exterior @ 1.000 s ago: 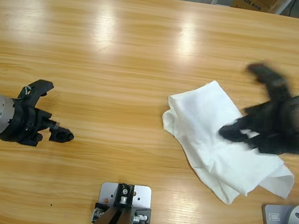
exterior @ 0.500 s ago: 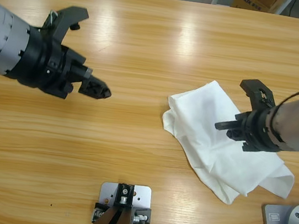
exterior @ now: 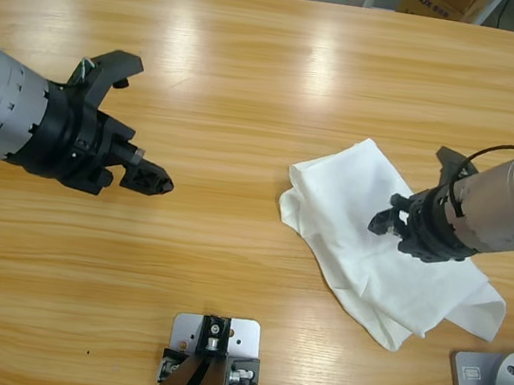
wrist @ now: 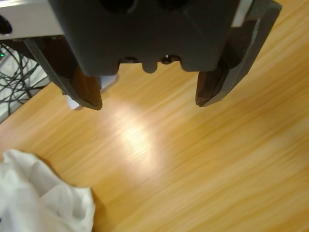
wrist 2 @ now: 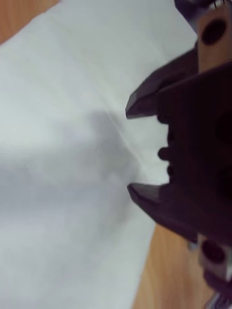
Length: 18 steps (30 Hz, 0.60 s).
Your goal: Fold clothes
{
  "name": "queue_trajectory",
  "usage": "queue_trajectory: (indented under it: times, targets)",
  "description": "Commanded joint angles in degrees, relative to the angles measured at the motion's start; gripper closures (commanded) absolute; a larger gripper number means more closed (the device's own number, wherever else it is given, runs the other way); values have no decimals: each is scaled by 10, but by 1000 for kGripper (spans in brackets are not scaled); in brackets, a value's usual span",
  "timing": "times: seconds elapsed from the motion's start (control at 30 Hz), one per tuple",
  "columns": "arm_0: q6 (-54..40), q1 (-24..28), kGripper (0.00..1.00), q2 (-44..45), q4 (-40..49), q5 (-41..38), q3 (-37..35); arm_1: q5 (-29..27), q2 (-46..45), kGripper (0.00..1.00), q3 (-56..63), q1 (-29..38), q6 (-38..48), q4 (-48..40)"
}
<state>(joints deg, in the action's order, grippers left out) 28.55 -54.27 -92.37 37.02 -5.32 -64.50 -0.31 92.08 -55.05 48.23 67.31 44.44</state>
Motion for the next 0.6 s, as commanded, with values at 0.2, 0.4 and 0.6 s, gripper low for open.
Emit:
queue_trajectory:
  times: [0.2,0.4,0.6]
  targets:
    - [-6,-15,243,-8,3,-12,40,60,60,0,41,-94,75,-71]
    - [-6,-16,243,-7,3,-16,42,89,105,0,69,-94,96,-112]
    - [-6,-16,243,-1,3,-16,50,94,132,0,150,-94,64,-252]
